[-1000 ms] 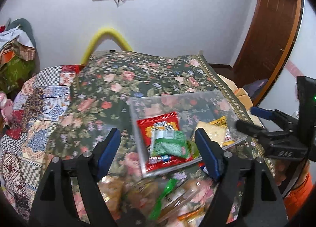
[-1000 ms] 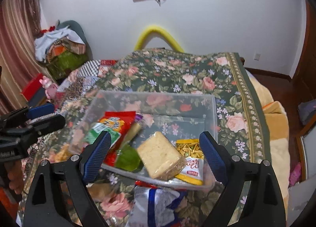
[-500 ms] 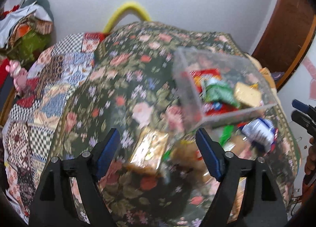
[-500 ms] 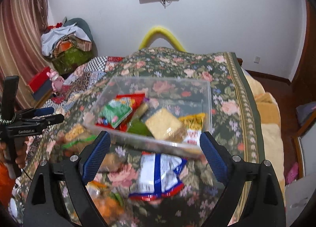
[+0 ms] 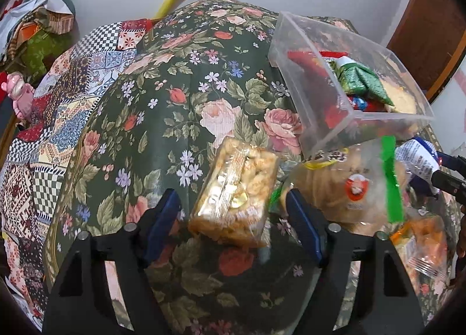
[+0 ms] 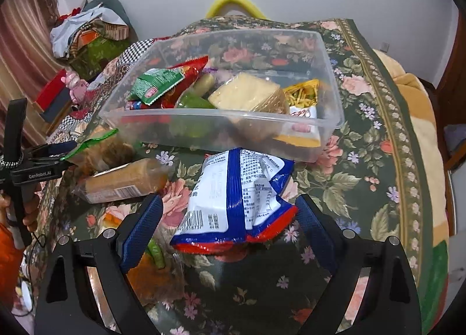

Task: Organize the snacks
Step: 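Grasp the clear cookie pack with the left gripper while the right gripper grasps the blue-white bag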

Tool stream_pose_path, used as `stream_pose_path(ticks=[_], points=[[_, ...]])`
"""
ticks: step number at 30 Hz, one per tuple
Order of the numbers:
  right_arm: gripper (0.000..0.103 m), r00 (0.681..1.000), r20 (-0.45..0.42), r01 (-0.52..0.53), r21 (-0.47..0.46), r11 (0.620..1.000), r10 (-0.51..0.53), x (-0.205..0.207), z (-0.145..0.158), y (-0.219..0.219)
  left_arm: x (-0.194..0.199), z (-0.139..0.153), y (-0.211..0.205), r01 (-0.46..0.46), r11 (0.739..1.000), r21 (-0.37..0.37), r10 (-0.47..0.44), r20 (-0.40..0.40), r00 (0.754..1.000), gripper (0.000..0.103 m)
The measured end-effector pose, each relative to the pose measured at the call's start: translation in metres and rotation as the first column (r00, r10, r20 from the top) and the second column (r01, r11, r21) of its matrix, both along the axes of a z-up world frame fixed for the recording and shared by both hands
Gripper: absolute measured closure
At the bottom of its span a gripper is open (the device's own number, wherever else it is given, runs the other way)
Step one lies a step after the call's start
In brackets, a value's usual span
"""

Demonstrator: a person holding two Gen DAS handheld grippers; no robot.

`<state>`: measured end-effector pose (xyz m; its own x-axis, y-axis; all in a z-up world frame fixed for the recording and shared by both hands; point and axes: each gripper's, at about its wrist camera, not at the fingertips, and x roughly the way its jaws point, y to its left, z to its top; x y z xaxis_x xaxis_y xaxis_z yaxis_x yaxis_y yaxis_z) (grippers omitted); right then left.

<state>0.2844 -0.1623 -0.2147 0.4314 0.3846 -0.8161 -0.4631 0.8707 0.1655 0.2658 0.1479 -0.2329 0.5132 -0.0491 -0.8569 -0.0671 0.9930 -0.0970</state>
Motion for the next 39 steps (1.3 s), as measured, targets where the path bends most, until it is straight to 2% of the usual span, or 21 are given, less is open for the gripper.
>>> stream_pose_path(ticks=[2,7,12,13,16,19,25,34,39], points=[[0.012,1.0,-0.003,0.002,-0.001,1.0,-0.002,0.002,-0.002,0.003,0.005,-0.005,0.001,-0.002,1.0,0.002,0.002,-0.006,1.0,0.036],[0.012,1.0,-0.019,0.003,-0.009,1.0,-0.003,0.005,-0.012,0.01,0.015,-0.015,0.003,-0.001,1.0,-0.007,0.001,-0.003,1.0,0.055],[0.013,1.0,-0.023,0.005,-0.007,1.0,-0.005,0.004,-0.016,0.011,0.016,-0.016,0.003,-0.005,1.0,-0.005,0.006,0.024,1.0,0.057],[0.015,1.0,-0.021,0.006,-0.003,1.0,-0.006,0.004,-0.016,0.01,0.014,-0.016,0.003,-0.008,1.0,-0.009,0.008,0.024,1.0,0.057],[0.032,1.0,-0.026,0.001,0.014,1.0,0.0,0.006,-0.015,0.008,0.01,-0.013,0.004,-0.017,1.0,-0.016,0.017,0.019,1.0,0.057],[0.037,1.0,-0.026,0.003,0.032,0.999,-0.002,0.005,-0.014,0.005,0.003,-0.008,0.003,-0.021,1.0,-0.015,0.021,0.023,1.0,0.058],[0.049,1.0,0.002,-0.007,0.028,1.0,0.007,-0.005,-0.005,0.003,-0.011,0.021,0.0,-0.021,1.0,-0.01,0.021,0.073,0.997,0.058],[0.051,0.998,0.065,-0.001,0.044,0.999,-0.001,-0.018,0.021,-0.008,-0.031,0.075,-0.02,0.0,1.0,-0.008,0.002,0.177,0.984,0.058],[0.051,0.992,0.13,-0.009,0.036,0.999,0.004,-0.023,0.043,-0.012,-0.032,0.102,-0.038,0.024,1.0,-0.012,-0.021,0.226,0.974,0.058]])
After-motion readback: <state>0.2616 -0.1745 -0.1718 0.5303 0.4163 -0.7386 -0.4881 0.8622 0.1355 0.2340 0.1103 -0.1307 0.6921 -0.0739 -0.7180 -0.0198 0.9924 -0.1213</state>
